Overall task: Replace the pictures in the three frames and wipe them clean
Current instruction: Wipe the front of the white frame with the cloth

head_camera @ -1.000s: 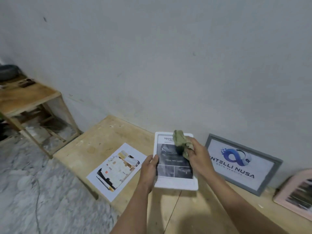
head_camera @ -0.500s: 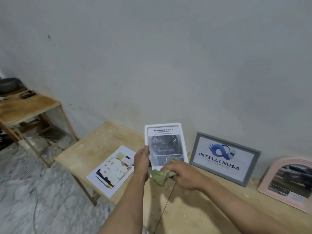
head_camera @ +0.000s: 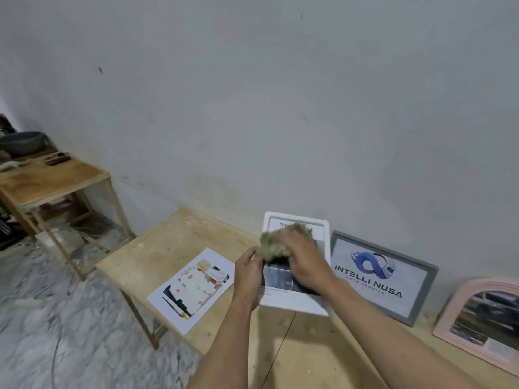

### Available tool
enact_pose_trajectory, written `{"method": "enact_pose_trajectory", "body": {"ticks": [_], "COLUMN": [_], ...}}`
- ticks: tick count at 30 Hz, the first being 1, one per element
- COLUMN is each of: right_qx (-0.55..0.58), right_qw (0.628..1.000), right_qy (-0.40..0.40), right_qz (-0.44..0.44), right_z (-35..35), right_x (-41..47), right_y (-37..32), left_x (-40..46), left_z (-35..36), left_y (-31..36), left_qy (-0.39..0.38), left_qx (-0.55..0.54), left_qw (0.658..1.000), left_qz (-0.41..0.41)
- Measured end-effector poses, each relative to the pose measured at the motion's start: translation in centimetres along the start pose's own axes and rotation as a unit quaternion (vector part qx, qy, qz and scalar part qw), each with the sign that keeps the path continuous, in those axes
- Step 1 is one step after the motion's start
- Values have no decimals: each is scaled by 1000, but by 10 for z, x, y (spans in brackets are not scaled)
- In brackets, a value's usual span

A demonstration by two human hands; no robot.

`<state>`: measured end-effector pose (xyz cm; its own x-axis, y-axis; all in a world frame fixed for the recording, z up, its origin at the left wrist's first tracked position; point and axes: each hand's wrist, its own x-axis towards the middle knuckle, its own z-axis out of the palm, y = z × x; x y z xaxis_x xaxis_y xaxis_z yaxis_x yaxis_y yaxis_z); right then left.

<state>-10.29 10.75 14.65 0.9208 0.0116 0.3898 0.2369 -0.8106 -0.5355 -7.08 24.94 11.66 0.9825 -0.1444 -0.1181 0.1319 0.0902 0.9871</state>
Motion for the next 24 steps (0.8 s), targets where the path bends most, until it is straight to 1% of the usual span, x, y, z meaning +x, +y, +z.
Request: {"method": "enact_pose_trajectory", "body": {"ticks": [1, 3, 6, 7, 8, 9, 10, 11, 12, 13, 14, 15, 16, 17, 18, 19, 20, 22, 24], "right_qx": [19, 58, 113, 124, 142, 150, 135, 96, 51, 7, -34, -80, -120, -142, -155, -169, -189, -219, -222], "right_qw": [999, 986, 943, 937, 942, 957, 976, 990, 997, 1000, 998, 992, 985, 983, 984, 983, 980, 973, 973], "right_qy": [-49, -150, -300, -309, -278, -207, -121, -48, -6, -2, -25, -53, -59, -53, -41, -37, -51, -72, -66], "right_qz": [0, 34, 87, 109, 127, 133, 124, 94, 50, -3, -53, -88, -111, -108, -83, -52, -27, -15, -11], "right_z": [7, 12, -9, -17, -25, -30, -32, -32, -29, -25, -22, -20, -18, -20, -22, -24, -26, -21, -10], "right_x": [-12, -29, -23, -16, -7, 3, 13, 24, 34, 42, 49, 53, 56, 57, 57, 57, 57, 56, 51], "right_y": [-4, -8, -11, -12, -12, -11, -11, -13, -14, -14, -13, -8, 0, 10, 21, 29, 35, 37, 33], "left_x": [1, 5, 7, 6, 4, 5, 6, 6, 7, 8, 9, 12, 14, 15, 18, 20, 21, 23, 26], "left_z": [-4, -12, -18, -18, -18, -18, -16, -12, -7, -2, 3, 6, 5, 2, -3, -9, -13, -15, -11], "left_y": [0, -4, -8, -8, -6, -5, -5, -3, 0, 4, 8, 10, 13, 15, 15, 13, 13, 8, 7], "left_qy": [5, 30, 72, 70, 57, 46, 36, 31, 23, 13, 6, 8, 18, 33, 47, 52, 43, 41, 58], "left_qx": [-34, -70, -40, -37, -33, -26, -17, -13, -14, -16, -20, -30, -48, -60, -67, -67, -67, -59, -84], "left_qw": [999, 995, 993, 993, 994, 995, 996, 997, 998, 999, 999, 999, 999, 998, 997, 996, 996, 997, 994], "left_qz": [-22, -60, -81, -86, -89, -86, -77, -65, -50, -35, -26, -18, -15, -14, -17, -22, -26, -35, -44]}}
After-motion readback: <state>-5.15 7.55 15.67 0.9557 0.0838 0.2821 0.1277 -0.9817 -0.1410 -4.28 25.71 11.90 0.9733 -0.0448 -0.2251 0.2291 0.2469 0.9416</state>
